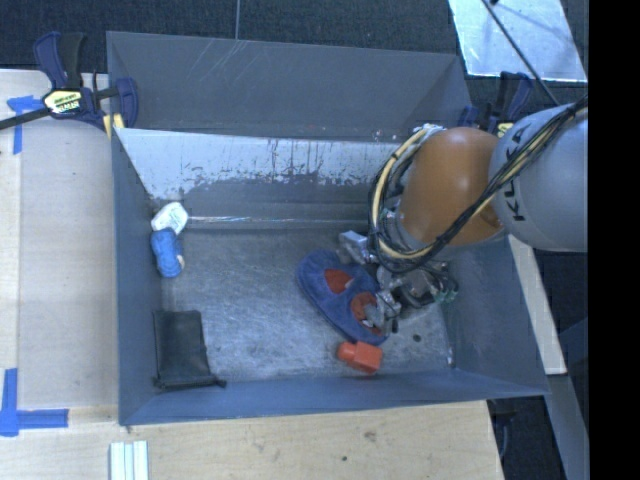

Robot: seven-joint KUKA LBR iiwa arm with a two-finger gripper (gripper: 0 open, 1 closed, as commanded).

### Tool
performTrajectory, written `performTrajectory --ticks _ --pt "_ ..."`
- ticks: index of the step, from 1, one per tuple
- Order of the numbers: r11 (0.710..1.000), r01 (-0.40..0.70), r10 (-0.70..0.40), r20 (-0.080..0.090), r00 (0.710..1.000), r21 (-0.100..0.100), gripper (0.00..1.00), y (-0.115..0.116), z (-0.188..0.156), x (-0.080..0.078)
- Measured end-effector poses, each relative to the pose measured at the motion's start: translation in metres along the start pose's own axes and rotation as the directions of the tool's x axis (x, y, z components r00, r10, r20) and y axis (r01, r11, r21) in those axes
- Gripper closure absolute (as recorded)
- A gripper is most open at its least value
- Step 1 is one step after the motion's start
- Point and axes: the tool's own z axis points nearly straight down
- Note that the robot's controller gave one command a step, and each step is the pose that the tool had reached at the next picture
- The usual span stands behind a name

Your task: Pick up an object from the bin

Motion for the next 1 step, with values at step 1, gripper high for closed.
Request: performTrajectory --ticks 1 --pt "1.0 -0.002 0.002 0.025 1.0 0.006 1.0 -0.0015 -0.0074 -0.0068"
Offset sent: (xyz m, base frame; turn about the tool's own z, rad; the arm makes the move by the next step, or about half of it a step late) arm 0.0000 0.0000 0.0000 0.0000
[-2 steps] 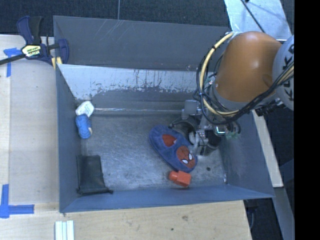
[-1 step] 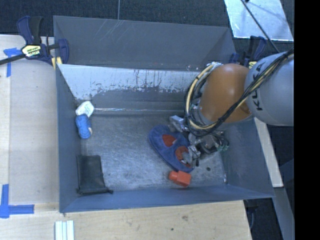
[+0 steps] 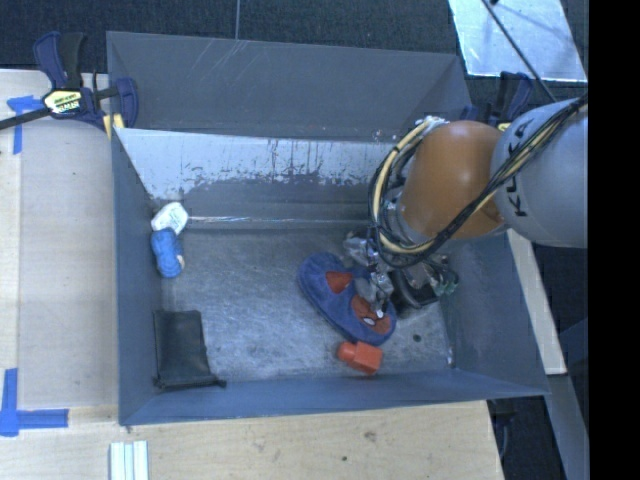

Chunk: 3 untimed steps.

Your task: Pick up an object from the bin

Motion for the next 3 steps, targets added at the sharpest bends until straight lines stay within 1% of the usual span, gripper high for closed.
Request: performTrajectory --ticks 1,2,3 --pt "0.999 -0.052 0.052 -0.019 0.998 -0.004 1.0 -0.044 0.002 -0.022" --pt "0.987 -0.159 0.159 -0.022 0.987 -0.003 1.0 -0.047 0.008 -0.03" --pt "0.928 -0.373 0.373 -0.021 0.928 0.004 1.0 -0.039 0.009 -0.041"
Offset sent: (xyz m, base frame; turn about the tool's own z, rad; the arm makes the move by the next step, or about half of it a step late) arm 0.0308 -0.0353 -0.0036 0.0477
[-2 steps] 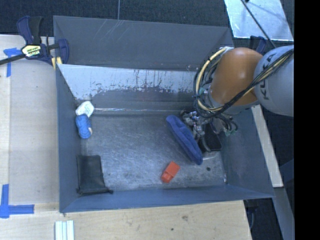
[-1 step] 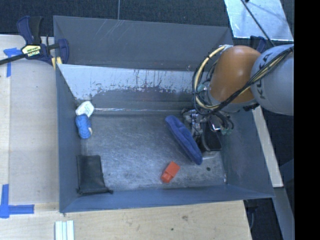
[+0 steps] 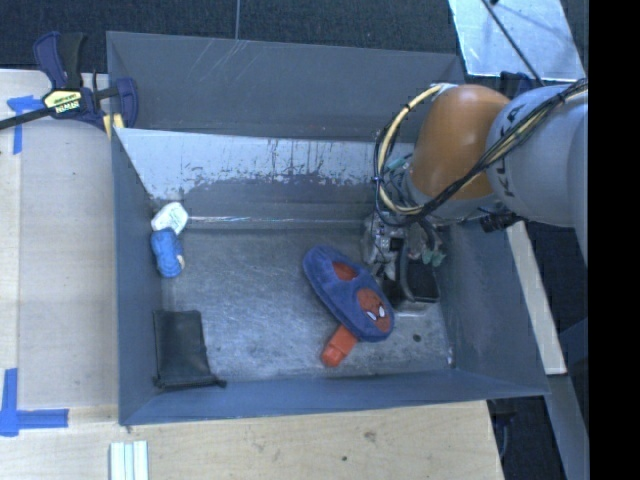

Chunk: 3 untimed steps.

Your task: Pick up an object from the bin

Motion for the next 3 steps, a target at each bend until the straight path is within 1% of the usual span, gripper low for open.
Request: performTrajectory --ticks 1,2,3 --pt "1.0 0.0 0.0 0.0 1.0 0.0 0.0 0.0 0.0 0.0" --pt "0.992 0.124 -0.124 -0.002 0.992 -0.001 0.0 -0.079 -0.001 0.061" --pt "0.992 0.129 -0.129 -0.003 0.992 -0.003 1.0 -0.076 0.0 0.06"
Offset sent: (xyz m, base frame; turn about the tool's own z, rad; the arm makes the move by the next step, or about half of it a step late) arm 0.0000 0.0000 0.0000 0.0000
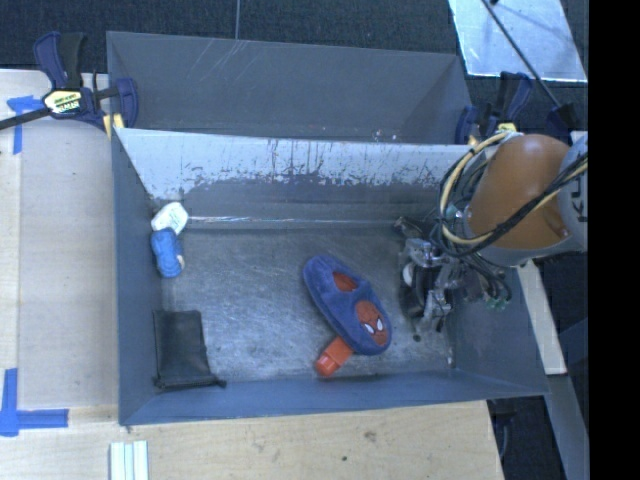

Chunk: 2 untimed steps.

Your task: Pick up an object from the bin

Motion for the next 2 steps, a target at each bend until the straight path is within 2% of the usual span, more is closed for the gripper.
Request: performTrajectory --ticks 1,2 --pt "0.873 0.488 -0.488 0.004 0.873 0.008 1.0 -0.036 -0.176 -0.006" --pt "0.658 0.753 -0.753 -0.003 0.658 -0.003 1.0 -0.009 -0.109 0.024"
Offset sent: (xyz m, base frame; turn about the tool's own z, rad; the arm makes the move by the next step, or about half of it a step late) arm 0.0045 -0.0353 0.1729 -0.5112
